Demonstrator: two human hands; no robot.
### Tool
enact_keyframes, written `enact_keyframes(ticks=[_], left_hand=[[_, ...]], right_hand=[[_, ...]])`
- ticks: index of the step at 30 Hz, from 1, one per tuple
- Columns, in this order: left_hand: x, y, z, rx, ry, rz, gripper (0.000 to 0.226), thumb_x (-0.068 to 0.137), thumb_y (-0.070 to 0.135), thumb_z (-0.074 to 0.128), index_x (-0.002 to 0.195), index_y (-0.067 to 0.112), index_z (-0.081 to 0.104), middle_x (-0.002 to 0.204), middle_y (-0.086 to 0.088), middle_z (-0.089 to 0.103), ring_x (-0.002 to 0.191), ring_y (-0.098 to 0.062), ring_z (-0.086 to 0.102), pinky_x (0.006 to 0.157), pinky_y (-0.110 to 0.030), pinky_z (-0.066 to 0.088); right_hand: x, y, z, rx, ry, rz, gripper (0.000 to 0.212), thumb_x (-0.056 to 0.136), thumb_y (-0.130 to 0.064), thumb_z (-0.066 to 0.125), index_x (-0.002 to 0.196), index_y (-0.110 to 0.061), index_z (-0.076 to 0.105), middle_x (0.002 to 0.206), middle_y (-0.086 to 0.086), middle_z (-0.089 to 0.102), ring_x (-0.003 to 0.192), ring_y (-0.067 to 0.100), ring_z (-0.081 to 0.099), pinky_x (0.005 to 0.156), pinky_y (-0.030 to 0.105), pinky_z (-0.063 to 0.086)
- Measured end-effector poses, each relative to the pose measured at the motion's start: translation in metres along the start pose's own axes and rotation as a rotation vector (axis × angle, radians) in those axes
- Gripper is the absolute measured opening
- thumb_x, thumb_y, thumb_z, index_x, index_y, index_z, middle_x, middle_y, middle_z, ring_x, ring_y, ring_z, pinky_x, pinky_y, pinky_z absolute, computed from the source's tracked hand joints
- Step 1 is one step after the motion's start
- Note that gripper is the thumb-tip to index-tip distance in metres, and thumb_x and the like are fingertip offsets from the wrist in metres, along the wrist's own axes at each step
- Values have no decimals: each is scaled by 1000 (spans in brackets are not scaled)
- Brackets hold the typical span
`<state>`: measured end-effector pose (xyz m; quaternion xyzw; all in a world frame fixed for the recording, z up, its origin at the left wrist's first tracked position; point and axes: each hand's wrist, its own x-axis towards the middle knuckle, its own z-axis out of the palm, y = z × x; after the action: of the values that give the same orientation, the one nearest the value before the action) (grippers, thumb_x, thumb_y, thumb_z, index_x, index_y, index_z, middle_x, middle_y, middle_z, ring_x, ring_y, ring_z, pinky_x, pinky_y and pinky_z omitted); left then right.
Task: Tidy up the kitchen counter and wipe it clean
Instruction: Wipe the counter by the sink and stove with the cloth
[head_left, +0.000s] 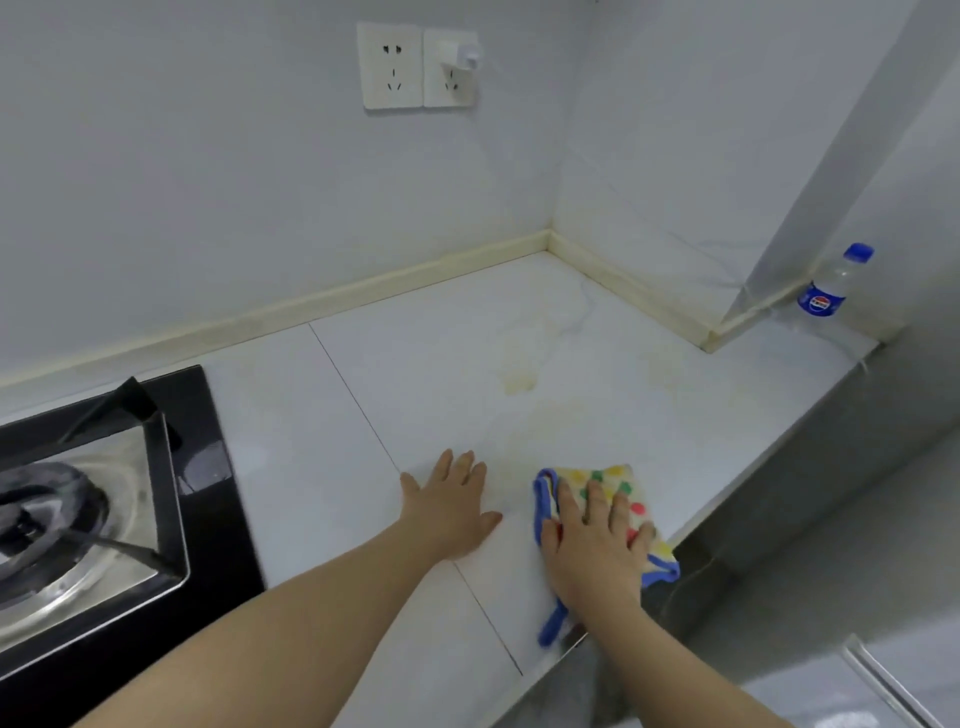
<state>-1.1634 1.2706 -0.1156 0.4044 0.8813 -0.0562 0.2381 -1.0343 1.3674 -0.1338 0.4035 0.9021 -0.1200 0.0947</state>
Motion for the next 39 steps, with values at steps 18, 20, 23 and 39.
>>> enact_keyframes(ticks=[18, 20, 23, 39], left_hand=[[76, 36, -41, -83, 195, -98, 60, 102, 38, 19, 150, 15, -8, 159, 0, -12, 147, -18, -10, 119, -42, 4], [73, 25, -41, -121, 208, -115, 59, 102, 32, 21, 151, 15, -8, 159, 0, -12, 147, -17, -10, 119, -41, 4], [63, 2, -38, -155, 228, -180, 60, 102, 32, 23, 151, 16, -8, 159, 1, -12, 147, -17, -11, 119, -41, 2], [42, -47, -8, -139, 118, -304, 64, 100, 45, 14, 149, 14, -14, 157, -2, -21, 145, -20, -19, 118, -39, -8]], right_hand=[[97, 36, -23, -125, 75, -215, 82, 73, -52, 14, 134, -14, 53, 141, 18, 48, 128, 42, 47, 109, 52, 30], [103, 33, -32, -159, 71, -277, 69, 75, -52, 30, 123, -17, 65, 130, 14, 60, 116, 38, 59, 102, 52, 37], [129, 44, -43, -123, -16, -260, 65, 94, -52, 20, 152, -25, 11, 160, 9, 6, 147, 34, 8, 117, 50, 7], [142, -22, -31, -177, 49, -438, 95, 62, -57, -10, 150, -31, 16, 159, 8, 12, 146, 34, 12, 117, 50, 8]])
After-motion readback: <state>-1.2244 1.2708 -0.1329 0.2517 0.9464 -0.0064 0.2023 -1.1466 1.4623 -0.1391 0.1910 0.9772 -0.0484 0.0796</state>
